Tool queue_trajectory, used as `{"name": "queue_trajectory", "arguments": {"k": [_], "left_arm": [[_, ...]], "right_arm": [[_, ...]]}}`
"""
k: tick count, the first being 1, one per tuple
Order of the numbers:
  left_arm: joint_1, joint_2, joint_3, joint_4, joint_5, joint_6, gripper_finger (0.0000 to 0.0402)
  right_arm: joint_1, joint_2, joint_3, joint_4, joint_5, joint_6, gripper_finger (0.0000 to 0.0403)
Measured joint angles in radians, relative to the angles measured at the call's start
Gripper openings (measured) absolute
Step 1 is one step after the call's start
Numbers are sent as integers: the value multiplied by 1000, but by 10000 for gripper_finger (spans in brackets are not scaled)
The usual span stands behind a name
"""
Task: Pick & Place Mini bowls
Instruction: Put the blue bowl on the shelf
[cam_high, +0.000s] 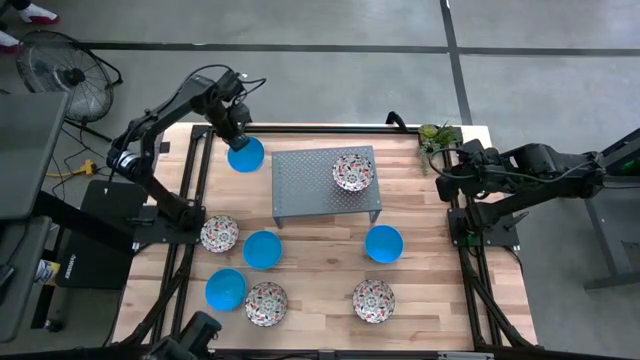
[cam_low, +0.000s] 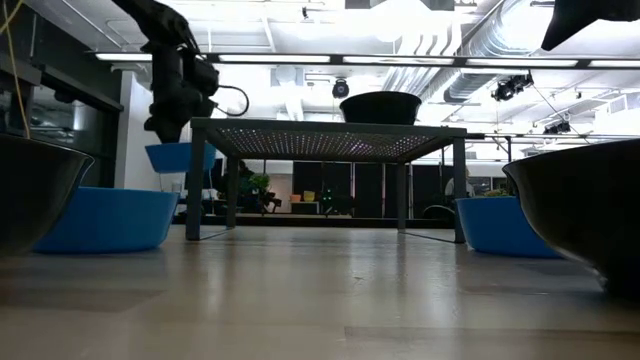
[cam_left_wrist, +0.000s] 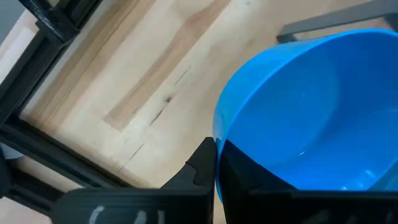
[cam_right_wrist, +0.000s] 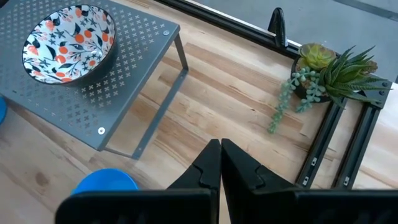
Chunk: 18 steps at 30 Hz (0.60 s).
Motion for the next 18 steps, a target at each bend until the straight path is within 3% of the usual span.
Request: {"name": "queue_trajectory", "arguments": {"k": [10,18], "left_arm": [[-142,-80,84,-40,67,-107,0],[-339,-78,240,-46,-9,-209,0]], "right_arm": [[0,-1,0,0,0,-44,1],[0,-1,0,0,-7,-74,1]]}}
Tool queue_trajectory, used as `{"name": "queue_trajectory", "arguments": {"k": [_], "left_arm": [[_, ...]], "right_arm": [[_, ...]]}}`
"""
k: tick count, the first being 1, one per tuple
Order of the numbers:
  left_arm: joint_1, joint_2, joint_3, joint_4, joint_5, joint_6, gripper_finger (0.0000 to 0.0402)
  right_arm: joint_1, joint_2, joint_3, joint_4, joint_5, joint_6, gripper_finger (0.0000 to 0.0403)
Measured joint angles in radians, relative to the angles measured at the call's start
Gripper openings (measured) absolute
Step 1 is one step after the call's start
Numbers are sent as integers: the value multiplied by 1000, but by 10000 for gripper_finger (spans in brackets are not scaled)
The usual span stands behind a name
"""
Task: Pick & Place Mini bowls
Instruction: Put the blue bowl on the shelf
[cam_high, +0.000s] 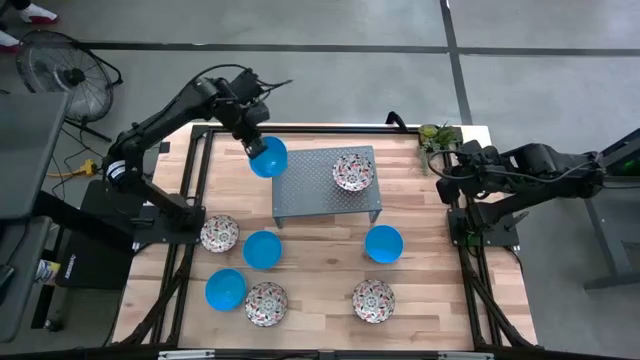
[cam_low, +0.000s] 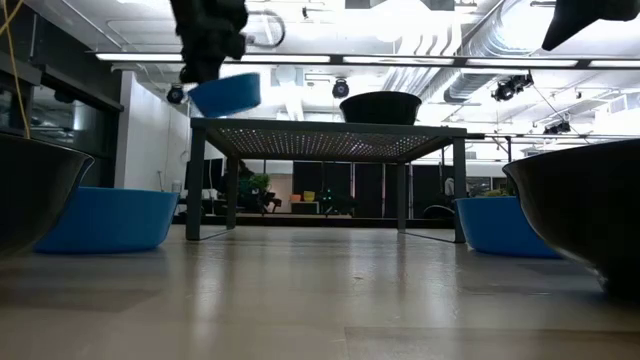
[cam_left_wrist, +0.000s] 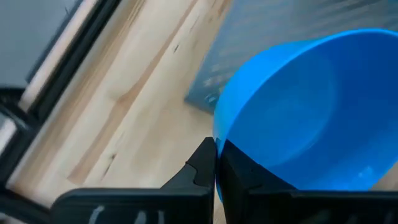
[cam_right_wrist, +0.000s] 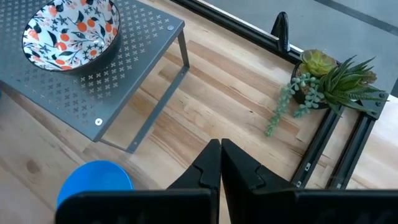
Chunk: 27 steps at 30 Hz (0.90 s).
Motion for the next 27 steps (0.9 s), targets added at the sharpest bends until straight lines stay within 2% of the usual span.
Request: {"name": "queue_trajectory", "arguments": {"k": [6,15,27], "left_arm": [[-109,6,30,10,-66,-140,0],[-200,55,31,89,-55,-393,0],[-217,196,30,105,40,-399,0]], "right_arm": [[0,0,0,0,0,-11,1],[0,0,0,0,2,6,0],[0,0,0,1,5,-7,0]]}}
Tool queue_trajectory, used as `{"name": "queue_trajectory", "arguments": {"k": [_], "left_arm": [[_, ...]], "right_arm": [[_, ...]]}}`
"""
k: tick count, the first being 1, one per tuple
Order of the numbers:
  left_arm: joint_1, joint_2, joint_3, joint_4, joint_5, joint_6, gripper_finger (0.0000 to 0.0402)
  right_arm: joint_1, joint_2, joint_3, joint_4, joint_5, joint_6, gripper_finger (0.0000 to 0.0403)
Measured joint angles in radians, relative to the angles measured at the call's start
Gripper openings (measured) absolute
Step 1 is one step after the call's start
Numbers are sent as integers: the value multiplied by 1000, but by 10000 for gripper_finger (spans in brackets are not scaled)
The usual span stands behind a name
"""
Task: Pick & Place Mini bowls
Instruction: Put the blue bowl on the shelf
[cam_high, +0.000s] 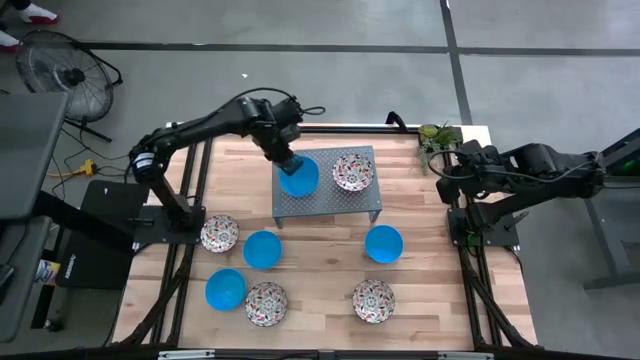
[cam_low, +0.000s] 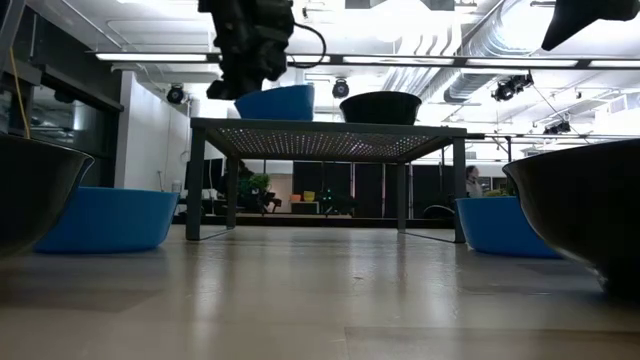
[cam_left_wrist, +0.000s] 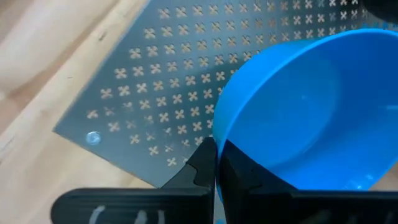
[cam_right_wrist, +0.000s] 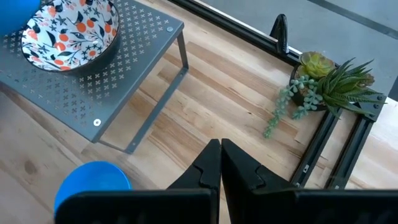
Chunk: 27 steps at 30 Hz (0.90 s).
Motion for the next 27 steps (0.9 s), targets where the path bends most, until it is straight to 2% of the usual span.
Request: {"name": "queue_trajectory", "arguments": {"k": [11,19,27], "left_arm": [[0,6,0,-2,-12,-4,1],[0,6,0,3,-4,7,28],[0,6,0,22,-36,7,33]], "right_arm": [[0,0,0,0,0,-19,0],[0,0,0,-1,0,-37,0],[0,0,0,-1,1,-45,0]]}}
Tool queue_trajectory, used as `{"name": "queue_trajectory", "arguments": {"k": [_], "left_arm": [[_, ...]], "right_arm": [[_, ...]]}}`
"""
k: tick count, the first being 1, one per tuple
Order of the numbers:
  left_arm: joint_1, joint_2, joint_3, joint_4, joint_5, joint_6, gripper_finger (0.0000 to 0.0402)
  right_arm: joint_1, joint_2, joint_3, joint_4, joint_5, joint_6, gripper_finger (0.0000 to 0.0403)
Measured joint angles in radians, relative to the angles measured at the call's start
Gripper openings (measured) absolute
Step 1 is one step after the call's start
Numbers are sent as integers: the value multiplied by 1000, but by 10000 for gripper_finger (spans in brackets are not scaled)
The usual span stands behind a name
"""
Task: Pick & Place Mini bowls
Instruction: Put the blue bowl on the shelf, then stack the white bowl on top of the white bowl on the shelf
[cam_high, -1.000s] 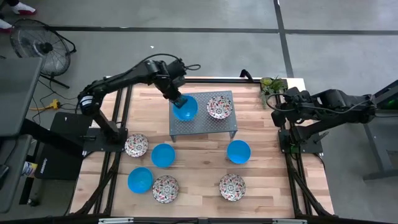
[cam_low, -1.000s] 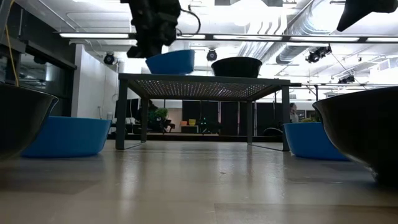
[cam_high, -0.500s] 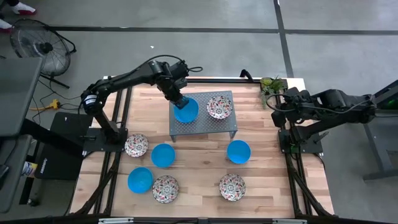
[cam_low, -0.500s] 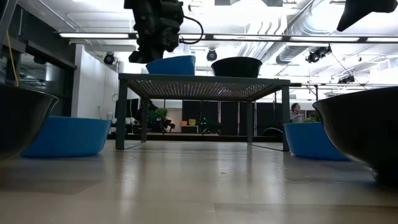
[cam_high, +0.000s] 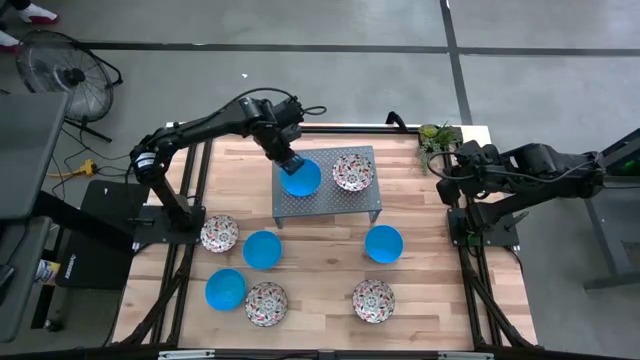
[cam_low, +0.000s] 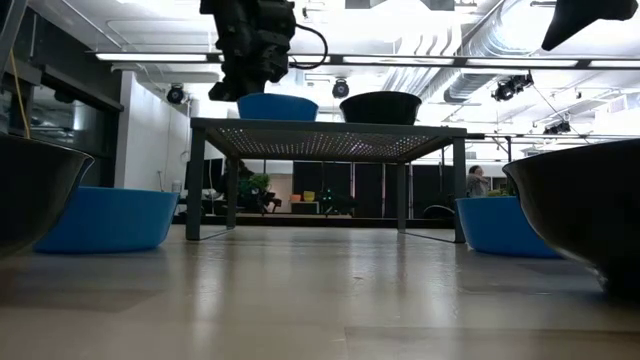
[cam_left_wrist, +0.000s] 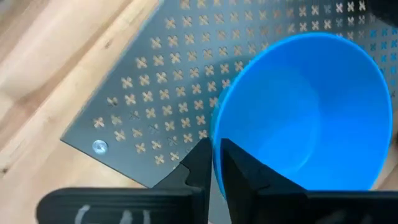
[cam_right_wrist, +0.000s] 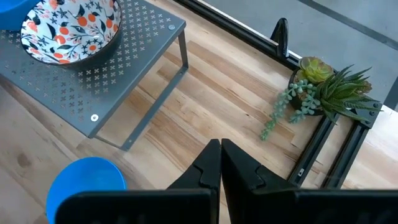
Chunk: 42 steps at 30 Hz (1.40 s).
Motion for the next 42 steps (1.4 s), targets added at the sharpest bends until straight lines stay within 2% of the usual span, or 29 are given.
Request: {"name": "queue_trajectory", "arguments": {"k": [7,15,27,30,34,38,42], "left_arm": [[0,0,0,33,-8,39,33],[0,0,3,32,-12,110,33],[0,-2,202,28,-61,269,38],[0,-2,248,27,-61,317,59],[-27,-2,287,27,-58,371,110],[-84,-2,291,2,-33,376,165],[-150,-2,291,-61,-69,374,193]], "right_arm": [[0,0,0,0,-21,-22,9],[0,0,0,0,-26,-22,52],[0,0,0,-1,-34,-23,108],[0,0,0,0,-38,-23,114],[0,0,0,-1,-45,-26,120],[0,0,0,-1,-60,-54,124],[0,0,0,-1,-91,-71,124]]}}
